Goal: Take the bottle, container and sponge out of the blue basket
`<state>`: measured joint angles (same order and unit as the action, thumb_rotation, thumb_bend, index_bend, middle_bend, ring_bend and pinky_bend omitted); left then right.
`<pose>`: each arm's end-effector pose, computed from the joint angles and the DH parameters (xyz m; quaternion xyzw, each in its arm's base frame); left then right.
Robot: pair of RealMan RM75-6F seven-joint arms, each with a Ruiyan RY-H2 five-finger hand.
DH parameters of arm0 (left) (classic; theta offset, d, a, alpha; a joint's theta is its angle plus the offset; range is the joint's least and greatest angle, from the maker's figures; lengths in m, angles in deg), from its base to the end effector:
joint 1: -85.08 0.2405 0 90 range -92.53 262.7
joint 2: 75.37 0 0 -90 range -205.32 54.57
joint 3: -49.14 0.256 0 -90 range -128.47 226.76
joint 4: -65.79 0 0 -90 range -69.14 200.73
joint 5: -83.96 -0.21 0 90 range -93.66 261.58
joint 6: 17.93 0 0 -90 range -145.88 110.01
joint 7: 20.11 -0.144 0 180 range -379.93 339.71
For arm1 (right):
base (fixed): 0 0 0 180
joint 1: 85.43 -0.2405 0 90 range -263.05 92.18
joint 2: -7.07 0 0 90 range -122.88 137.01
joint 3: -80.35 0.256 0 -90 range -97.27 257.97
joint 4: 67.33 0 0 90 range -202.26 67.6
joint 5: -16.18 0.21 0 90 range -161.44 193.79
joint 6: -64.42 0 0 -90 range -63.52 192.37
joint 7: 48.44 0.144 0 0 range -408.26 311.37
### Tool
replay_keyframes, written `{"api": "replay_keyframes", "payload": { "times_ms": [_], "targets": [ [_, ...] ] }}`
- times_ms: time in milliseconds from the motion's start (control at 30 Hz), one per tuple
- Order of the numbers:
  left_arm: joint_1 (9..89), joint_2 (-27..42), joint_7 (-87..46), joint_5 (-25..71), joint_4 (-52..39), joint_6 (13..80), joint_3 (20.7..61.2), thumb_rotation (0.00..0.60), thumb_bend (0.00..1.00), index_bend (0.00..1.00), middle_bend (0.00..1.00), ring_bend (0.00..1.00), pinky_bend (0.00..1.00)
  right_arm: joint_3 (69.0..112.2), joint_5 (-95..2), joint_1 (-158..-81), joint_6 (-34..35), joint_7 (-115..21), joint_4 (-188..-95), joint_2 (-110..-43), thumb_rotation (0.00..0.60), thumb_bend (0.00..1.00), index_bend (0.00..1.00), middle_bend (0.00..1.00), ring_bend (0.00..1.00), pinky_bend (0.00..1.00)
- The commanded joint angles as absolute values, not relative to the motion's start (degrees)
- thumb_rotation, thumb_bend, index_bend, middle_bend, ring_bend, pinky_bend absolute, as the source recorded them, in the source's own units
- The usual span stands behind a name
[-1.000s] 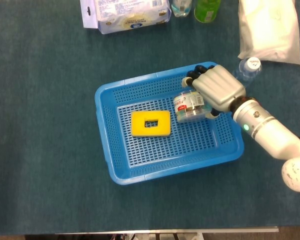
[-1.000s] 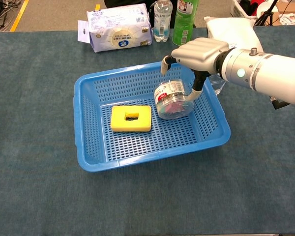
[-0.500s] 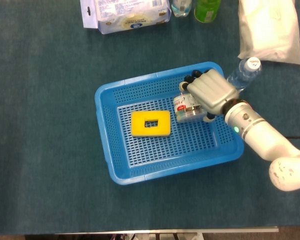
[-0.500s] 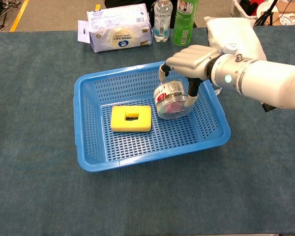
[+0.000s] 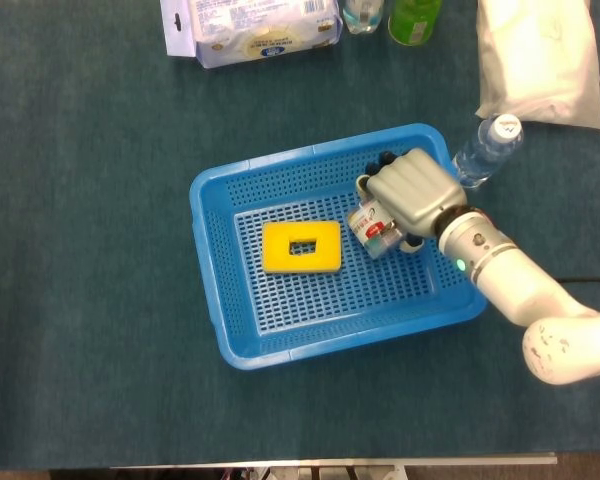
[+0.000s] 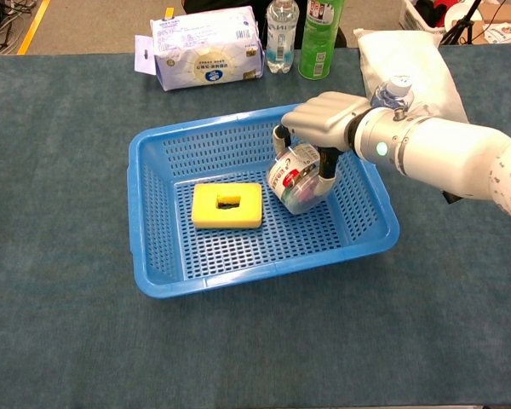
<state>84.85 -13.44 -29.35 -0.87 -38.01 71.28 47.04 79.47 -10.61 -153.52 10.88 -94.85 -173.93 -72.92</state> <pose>-0.2876 0.1521 0.1635 -0.5648 -0.4006 -0.3754 0.6161 -0.0758 -0.3155 -0.0212 0.8608 -0.3132 0.1795 0.3588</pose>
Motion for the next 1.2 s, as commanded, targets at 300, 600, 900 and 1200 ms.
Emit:
{"api": "replay_keyframes", "payload": {
  "times_ms": [300,600,900,1200],
  "targets": [
    [85.13,-13.66,-28.48,-0.82,-38.06,71.58,47.11,0.600,0.39,0.37,0.29,0.17,0.17,78.80,-12.61,-153.41,10.49,-94.34,-172.96,-74.06,0.600,0.14,0.46,0.37,0.32,0.49],
    [85.52,-13.68,-28.05,-1.12,-38.06,72.22,47.21,0.600,0.39,0.37,0.29,0.17,0.17,78.81,-15.73,-152.52,8.77,-93.91,-171.72,-75.48,0.600,0.29,0.59,0.48,0.48,0.64],
    [85.89,-13.98,-28.47,-1.06,-38.53,72.68,47.25,0.600,0.39,0.37,0.29,0.17,0.17,81.07,-21.76,-149.89,10.91,-86.58,-177.37,-69.26,0.600,0.29,0.61,0.49,0.50,0.65],
    [85.84,-13.83,-28.99,-1.26,-38.78,72.61,47.28,0.600,0.39,0.37,0.29,0.17,0.17,82.89,-29.33,-144.68,13.89,-74.95,-186.51,-55.01,0.600,0.29,0.61,0.49,0.50,0.65]
  ]
}}
